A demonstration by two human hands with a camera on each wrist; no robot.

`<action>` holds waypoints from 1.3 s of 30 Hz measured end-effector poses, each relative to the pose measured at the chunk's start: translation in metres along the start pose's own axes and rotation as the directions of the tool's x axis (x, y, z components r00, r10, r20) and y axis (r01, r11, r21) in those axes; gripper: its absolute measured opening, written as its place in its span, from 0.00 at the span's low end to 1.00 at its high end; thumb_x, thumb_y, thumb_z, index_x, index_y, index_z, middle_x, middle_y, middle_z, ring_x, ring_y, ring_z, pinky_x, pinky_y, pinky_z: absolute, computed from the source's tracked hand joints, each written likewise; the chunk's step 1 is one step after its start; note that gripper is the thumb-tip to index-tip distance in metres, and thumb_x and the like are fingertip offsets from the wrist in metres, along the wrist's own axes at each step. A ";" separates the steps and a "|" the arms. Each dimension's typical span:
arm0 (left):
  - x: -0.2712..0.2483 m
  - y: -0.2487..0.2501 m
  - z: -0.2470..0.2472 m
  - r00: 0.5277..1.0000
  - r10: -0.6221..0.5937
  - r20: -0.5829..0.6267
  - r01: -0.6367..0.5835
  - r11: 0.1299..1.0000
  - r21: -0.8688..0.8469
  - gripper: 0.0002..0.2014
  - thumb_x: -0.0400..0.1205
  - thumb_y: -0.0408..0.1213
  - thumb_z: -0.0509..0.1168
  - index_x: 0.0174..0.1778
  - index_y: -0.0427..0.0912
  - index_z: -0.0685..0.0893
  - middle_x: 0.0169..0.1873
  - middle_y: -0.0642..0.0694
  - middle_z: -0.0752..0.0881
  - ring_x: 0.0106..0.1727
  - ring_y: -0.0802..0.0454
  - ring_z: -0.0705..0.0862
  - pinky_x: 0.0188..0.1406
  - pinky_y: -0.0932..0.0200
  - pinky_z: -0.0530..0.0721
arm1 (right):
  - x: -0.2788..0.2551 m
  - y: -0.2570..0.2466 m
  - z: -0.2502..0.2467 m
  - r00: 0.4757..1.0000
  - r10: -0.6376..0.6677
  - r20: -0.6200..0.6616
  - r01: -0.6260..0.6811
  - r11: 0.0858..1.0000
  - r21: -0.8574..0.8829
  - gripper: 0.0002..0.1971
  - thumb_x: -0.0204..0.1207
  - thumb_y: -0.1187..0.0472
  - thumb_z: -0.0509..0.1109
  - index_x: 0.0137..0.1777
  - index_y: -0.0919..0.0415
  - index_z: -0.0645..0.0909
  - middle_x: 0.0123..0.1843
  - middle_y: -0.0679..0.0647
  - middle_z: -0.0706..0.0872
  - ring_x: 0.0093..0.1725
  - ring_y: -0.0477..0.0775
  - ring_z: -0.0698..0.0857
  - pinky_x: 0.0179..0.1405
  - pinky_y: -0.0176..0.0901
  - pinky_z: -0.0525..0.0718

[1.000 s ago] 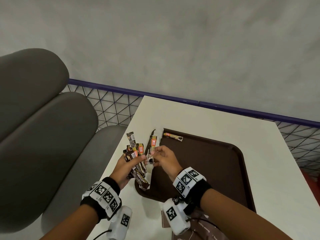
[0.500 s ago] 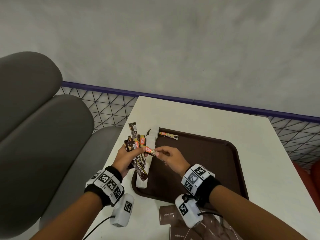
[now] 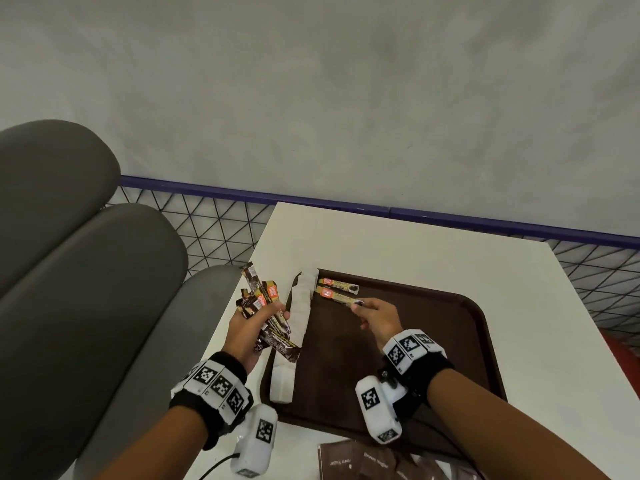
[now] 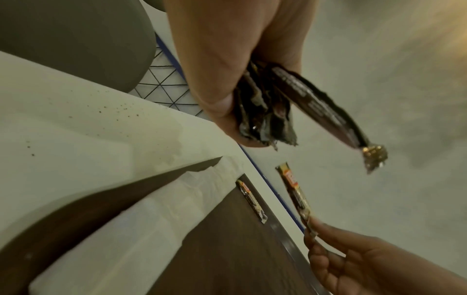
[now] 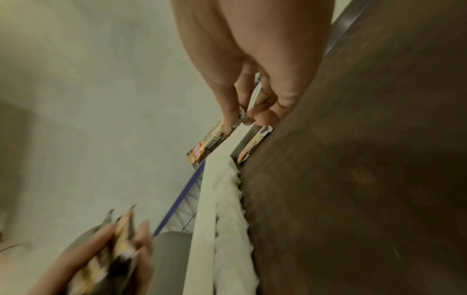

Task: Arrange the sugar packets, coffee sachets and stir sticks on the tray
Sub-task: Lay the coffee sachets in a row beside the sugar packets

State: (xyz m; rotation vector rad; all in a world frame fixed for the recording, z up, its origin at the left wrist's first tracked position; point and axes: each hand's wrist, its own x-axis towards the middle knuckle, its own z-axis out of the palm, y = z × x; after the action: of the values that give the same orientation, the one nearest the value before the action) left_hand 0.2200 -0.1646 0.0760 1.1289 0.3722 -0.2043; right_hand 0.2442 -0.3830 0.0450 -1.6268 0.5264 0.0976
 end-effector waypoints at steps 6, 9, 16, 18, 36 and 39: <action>0.009 0.000 -0.017 0.999 -0.012 -0.045 0.012 1.000 -0.013 0.11 0.78 0.26 0.67 0.56 0.36 0.81 0.44 0.34 0.89 0.40 0.45 0.90 0.35 0.53 0.89 | 0.050 0.007 -0.002 0.994 0.032 -0.102 -0.063 0.948 -0.311 0.10 0.72 0.63 0.74 0.51 0.66 0.86 0.37 0.56 0.84 0.32 0.49 0.77 0.35 0.37 0.76; 0.012 0.002 -0.025 0.998 -0.007 -0.055 0.006 1.000 -0.023 0.12 0.77 0.26 0.67 0.56 0.36 0.81 0.44 0.35 0.89 0.41 0.46 0.90 0.34 0.54 0.89 | 0.060 0.008 0.004 0.996 0.026 -0.088 -0.060 0.913 -0.403 0.11 0.73 0.63 0.73 0.53 0.66 0.86 0.50 0.62 0.88 0.48 0.55 0.82 0.47 0.37 0.75; 0.015 0.002 -0.033 0.997 -0.023 -0.075 0.021 1.000 -0.020 0.14 0.77 0.26 0.67 0.59 0.35 0.80 0.47 0.32 0.88 0.39 0.47 0.91 0.31 0.57 0.88 | 0.068 0.011 0.018 0.983 0.013 -0.182 -0.075 0.938 -0.339 0.10 0.71 0.69 0.74 0.47 0.62 0.75 0.57 0.64 0.84 0.46 0.54 0.80 0.48 0.38 0.74; 0.016 0.000 -0.034 0.997 -0.030 -0.075 0.028 0.999 -0.016 0.14 0.77 0.27 0.67 0.59 0.35 0.80 0.48 0.32 0.88 0.41 0.46 0.90 0.31 0.56 0.88 | 0.071 0.014 0.021 0.981 0.019 -0.193 -0.085 0.937 -0.339 0.12 0.70 0.69 0.74 0.46 0.60 0.72 0.57 0.65 0.83 0.44 0.53 0.78 0.46 0.39 0.76; 0.015 -0.004 -0.033 0.998 -0.051 -0.035 0.051 0.999 0.013 0.15 0.77 0.27 0.68 0.61 0.35 0.81 0.48 0.32 0.89 0.46 0.43 0.90 0.39 0.51 0.88 | 0.065 0.005 0.022 0.978 0.064 -0.196 -0.147 0.886 -0.440 0.21 0.72 0.65 0.73 0.62 0.68 0.71 0.61 0.67 0.79 0.58 0.65 0.82 0.51 0.47 0.79; 0.013 -0.004 -0.032 0.998 -0.061 -0.022 0.061 0.998 0.004 0.15 0.77 0.27 0.68 0.61 0.36 0.81 0.50 0.33 0.89 0.46 0.43 0.90 0.38 0.52 0.88 | 0.061 0.006 0.017 0.978 0.029 -0.208 -0.122 0.886 -0.448 0.22 0.71 0.64 0.74 0.61 0.68 0.70 0.60 0.67 0.80 0.58 0.65 0.81 0.52 0.50 0.80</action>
State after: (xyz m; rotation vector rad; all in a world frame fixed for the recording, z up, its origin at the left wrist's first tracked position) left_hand 0.2247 -0.1371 0.0560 1.1260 0.4260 -0.2469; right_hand 0.2999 -0.3834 0.0150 -2.0945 0.7615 0.1278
